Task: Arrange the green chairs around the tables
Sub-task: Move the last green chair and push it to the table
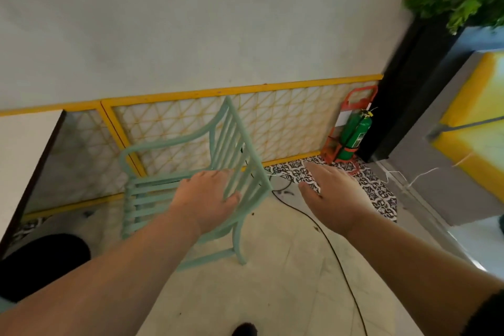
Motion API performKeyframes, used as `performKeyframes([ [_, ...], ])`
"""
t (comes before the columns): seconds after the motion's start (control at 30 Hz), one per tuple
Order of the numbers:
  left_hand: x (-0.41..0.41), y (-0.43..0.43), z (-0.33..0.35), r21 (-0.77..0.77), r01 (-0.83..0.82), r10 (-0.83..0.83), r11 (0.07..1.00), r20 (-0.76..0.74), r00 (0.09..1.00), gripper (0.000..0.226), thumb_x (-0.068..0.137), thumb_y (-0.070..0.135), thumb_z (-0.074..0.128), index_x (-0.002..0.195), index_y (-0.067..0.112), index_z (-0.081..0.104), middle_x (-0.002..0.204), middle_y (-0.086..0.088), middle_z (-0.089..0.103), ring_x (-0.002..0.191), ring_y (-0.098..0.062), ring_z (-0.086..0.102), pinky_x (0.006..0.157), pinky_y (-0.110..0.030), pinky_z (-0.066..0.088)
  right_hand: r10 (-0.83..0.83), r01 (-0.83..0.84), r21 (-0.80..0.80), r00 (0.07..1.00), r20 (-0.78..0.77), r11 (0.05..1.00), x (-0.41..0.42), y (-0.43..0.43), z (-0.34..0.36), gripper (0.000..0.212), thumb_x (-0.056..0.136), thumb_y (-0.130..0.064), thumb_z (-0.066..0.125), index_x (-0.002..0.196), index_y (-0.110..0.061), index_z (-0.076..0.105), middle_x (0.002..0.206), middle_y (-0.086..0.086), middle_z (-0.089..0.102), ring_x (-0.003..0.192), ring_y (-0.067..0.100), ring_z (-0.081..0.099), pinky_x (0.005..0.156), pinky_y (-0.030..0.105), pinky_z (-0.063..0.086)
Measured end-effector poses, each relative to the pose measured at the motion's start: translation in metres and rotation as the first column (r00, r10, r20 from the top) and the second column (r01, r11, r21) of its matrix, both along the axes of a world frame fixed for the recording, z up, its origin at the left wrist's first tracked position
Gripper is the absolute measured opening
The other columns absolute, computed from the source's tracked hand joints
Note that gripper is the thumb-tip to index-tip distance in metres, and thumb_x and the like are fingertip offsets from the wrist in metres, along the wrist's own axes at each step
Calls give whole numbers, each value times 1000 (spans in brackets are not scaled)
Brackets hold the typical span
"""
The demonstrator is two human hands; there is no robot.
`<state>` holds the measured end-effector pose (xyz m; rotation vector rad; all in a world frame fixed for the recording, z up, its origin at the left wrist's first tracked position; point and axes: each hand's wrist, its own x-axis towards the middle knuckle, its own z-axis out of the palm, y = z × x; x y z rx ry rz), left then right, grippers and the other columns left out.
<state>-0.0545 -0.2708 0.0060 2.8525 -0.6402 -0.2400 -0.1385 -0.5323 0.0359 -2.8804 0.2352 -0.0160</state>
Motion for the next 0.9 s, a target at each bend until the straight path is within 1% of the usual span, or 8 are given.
performKeyframes([
  [0.13,56,-26,6,17,-45,45,999,12,999,67,95,62,36,153,28,33,153,1,48,139,-25,42,110,-49,36,46,-46,-9,999,-24,999,49,-26,-4,62,99,-56,35,153,-26,39,148,-1,54,139,22,44,115,44,32],
  [0.27,106,-60,8,25,-77,76,997,13,997,74,90,67,25,153,29,32,153,3,48,139,-24,42,110,-51,37,83,-83,3,996,-22,997,108,-61,-7,63,99,-56,37,153,-24,40,150,0,53,140,22,43,114,42,34],
  [0.33,125,-75,1,42,-129,128,991,16,992,74,90,68,23,154,31,30,153,4,48,139,-24,42,110,-51,37,134,-134,10,991,-26,991,140,-78,-10,63,99,-56,37,154,-25,39,151,0,51,141,22,41,115,42,32],
  [0.5,154,-101,-25,68,-294,295,953,-3,956,71,91,68,29,153,33,30,154,2,47,140,-27,42,110,-52,38,295,-295,-1,954,-51,955,217,-116,-21,63,100,-55,36,156,-26,34,156,-1,46,145,20,37,117,42,29],
  [0.6,157,-123,-37,53,-431,433,901,-32,901,73,88,68,29,152,33,32,152,0,49,137,-28,45,105,-51,40,415,-417,1,906,-85,909,258,-139,-27,62,102,-52,38,157,-25,34,156,-1,46,146,20,36,117,42,28],
  [0.7,153,-145,-47,33,-543,544,839,-76,836,74,88,68,29,153,33,31,153,1,48,137,-27,45,105,-51,39,511,-515,-7,852,-112,857,295,-153,-33,61,102,-51,40,156,-24,37,155,0,47,144,21,37,117,41,29],
  [0.77,147,-153,-53,19,-612,610,791,-121,783,75,87,69,27,153,32,31,153,1,48,138,-27,44,107,-51,37,573,-580,-13,808,-138,814,314,-148,-40,60,102,-49,43,155,-21,40,153,2,50,142,22,41,117,43,31],
  [0.9,138,-150,-63,-12,-689,684,725,-109,722,76,87,70,27,154,33,31,152,3,49,137,-27,45,108,-48,39,692,-699,9,707,-145,715,345,-118,-53,57,101,-46,49,151,-18,46,145,6,58,136,24,49,113,43,37],
])
